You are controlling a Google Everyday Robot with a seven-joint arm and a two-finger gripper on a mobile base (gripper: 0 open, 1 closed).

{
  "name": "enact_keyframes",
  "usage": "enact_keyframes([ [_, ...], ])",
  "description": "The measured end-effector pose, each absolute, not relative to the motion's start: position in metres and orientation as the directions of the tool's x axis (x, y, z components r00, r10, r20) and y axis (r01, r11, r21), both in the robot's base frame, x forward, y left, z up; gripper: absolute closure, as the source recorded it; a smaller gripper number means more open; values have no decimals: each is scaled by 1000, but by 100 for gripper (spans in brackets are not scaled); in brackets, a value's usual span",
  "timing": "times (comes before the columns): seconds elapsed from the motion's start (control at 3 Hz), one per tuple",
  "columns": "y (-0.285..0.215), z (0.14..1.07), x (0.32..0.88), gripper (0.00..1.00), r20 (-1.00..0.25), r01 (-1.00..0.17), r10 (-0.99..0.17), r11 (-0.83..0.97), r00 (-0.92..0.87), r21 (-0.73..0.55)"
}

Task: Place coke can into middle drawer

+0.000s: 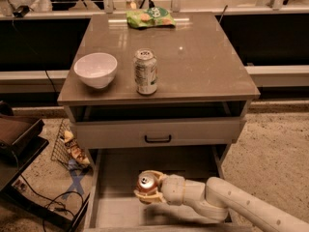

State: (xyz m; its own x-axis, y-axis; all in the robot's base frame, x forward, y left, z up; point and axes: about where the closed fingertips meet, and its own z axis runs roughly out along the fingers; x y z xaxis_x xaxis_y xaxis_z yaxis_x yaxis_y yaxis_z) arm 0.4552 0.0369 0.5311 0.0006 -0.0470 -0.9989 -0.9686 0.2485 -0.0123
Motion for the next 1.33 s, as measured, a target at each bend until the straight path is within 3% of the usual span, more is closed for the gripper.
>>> enact_keyframes([
  [0.67, 44, 515, 460, 100, -999, -972, -37, 234, 4, -12],
  [1.33, 50, 460, 493, 100, -994, -994, -100, 99, 42, -52],
])
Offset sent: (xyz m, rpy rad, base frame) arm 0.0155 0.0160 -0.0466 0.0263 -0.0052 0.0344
